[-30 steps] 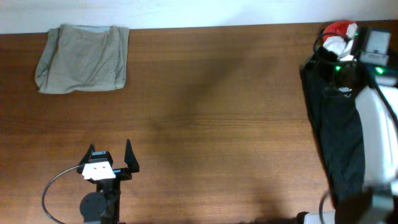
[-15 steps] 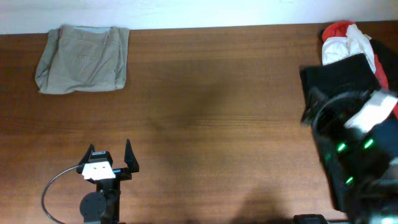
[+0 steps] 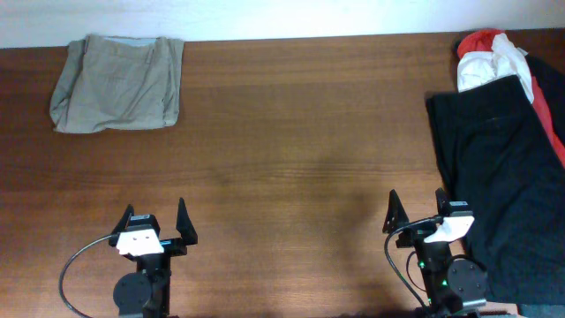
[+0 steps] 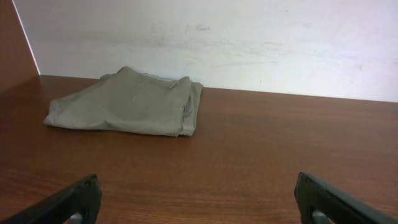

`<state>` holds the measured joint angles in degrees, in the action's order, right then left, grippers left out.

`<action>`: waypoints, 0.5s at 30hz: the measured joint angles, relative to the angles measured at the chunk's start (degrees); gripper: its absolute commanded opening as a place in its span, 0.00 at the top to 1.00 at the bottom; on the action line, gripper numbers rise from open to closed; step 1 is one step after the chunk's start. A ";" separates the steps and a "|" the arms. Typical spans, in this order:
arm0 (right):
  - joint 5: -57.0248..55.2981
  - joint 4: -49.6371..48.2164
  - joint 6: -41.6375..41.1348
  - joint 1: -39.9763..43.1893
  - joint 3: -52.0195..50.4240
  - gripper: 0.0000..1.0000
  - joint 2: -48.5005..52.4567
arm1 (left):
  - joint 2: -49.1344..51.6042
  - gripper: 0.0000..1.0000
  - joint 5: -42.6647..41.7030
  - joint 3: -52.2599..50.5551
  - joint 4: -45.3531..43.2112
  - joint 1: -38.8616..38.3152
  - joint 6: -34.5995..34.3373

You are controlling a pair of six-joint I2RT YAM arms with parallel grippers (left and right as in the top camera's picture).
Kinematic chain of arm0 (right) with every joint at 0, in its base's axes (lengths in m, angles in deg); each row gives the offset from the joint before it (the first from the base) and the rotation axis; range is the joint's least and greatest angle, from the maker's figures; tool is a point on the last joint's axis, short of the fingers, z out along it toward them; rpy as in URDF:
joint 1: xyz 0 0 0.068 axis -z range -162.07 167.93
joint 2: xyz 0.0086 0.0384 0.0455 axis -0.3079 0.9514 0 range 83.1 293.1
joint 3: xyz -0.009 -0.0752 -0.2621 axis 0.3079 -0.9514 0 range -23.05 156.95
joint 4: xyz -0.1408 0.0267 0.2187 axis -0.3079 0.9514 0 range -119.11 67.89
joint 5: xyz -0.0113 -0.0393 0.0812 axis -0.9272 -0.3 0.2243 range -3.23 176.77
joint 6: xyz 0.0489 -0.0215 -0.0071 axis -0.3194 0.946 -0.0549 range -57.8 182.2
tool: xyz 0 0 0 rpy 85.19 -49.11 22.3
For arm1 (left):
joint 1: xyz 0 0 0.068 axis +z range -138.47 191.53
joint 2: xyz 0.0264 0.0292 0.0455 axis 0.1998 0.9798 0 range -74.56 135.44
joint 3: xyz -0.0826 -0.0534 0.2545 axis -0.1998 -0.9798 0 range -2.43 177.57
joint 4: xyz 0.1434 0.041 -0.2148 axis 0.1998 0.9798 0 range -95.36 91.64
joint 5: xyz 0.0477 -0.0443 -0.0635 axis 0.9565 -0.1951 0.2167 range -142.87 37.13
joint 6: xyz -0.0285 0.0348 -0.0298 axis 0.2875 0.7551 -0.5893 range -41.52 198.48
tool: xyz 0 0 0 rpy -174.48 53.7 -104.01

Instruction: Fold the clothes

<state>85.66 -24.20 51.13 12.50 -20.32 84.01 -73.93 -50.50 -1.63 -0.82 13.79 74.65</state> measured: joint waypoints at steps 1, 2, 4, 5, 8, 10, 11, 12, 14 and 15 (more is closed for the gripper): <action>0.00 -0.63 0.90 0.00 -0.85 0.01 0.00 | 0.00 0.01 0.00 0.00 0.00 0.00 0.00; 0.00 -0.55 2.49 0.00 -1.55 0.01 -0.02 | 0.00 0.01 0.00 0.00 0.00 0.00 -0.02; 0.20 -0.68 7.02 0.00 -1.95 0.01 -0.07 | 0.00 0.01 0.00 0.00 0.02 0.00 0.00; 0.66 -0.63 10.58 0.00 -1.95 0.01 -0.07 | 0.00 0.01 0.00 0.00 0.00 0.00 0.00; 1.11 -0.57 15.72 0.00 -1.95 0.01 -0.07 | 0.00 0.01 0.00 0.00 0.00 0.00 0.00; 1.16 -0.55 16.55 0.00 -1.95 0.01 -0.07 | 0.00 0.01 0.00 0.00 0.00 0.00 0.00; 1.16 -0.55 17.09 0.00 -1.95 0.01 -0.07 | 0.00 0.01 0.00 0.00 0.02 0.00 -0.02; 1.16 -0.55 17.25 0.00 -1.95 0.01 -0.07 | 0.00 0.01 0.00 0.00 0.00 0.00 0.00; 1.16 -0.55 17.40 0.00 -1.95 0.01 -0.07 | 0.00 0.01 0.00 0.00 0.00 0.00 0.00; 1.16 -0.55 17.51 0.00 -1.95 0.01 -0.07 | 0.00 0.01 0.00 0.00 0.00 0.00 -0.02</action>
<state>86.82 -24.75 68.63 12.50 -22.27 83.94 -73.93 -50.50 -1.63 -0.82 13.79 74.62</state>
